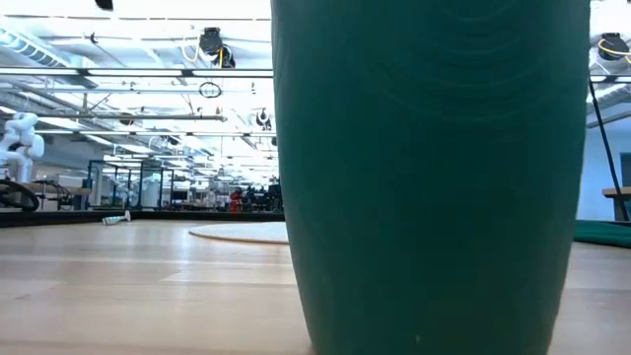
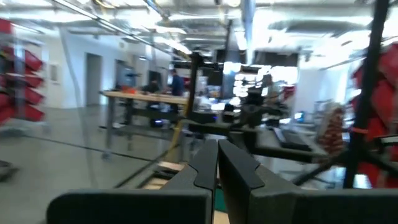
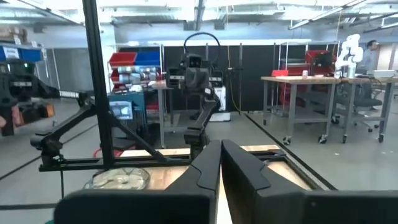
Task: Set table place
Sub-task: Move the white placemat to the center
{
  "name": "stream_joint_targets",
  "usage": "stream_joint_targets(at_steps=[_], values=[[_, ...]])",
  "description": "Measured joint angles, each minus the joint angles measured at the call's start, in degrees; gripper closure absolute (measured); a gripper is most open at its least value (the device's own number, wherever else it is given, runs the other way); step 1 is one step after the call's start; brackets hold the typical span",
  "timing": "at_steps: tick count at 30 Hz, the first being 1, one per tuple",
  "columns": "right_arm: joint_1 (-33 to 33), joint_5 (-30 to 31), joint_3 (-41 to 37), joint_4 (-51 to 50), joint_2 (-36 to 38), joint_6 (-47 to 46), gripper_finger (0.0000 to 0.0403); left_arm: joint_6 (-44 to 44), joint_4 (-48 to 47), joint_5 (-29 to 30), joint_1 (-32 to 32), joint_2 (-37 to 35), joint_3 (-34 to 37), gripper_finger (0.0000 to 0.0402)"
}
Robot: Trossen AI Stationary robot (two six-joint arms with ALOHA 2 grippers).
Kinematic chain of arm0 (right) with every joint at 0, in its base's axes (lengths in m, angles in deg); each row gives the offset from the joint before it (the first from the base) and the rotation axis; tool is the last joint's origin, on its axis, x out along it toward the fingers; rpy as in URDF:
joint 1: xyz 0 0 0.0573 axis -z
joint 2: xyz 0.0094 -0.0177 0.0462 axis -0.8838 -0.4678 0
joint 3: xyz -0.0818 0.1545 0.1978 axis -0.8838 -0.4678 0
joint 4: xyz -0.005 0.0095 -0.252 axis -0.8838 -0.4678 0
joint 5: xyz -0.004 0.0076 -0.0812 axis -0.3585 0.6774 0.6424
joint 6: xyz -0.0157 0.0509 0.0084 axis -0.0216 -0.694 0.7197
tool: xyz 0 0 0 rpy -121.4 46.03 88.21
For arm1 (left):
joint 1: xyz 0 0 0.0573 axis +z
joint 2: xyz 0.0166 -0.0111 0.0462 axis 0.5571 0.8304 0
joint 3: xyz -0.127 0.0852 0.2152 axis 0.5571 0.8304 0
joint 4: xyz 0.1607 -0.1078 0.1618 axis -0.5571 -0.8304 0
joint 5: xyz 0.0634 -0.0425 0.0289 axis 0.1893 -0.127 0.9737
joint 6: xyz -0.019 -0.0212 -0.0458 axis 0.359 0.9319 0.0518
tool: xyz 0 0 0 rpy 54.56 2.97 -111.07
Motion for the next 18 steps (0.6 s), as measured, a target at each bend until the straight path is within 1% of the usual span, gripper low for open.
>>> stream_joint_targets(at_steps=[4,9,15,18], values=[[0.0,0.0,11.7,-7.7,-6.0,0.0,0.0403,-4.0,-2.3,4.2,0.0,9.0,-10.8,0.0402],[0.0,0.0,23.4,-12.0,-13.8,-0.1,0.0403,-7.8,-4.0,7.6,0.0,19.2,-24.2,0.0402],[0.0,0.0,32.5,-13.6,-22.0,-0.2,0.0403,-8.6,-9.2,8.5,0.0,29.1,-38.0,0.0402],[0.0,-0.2,35.8,-14.2,-25.1,-3.6,0.0403,-5.7,-9.2,8.7,0.0,33.4,-43.8,0.0402]])
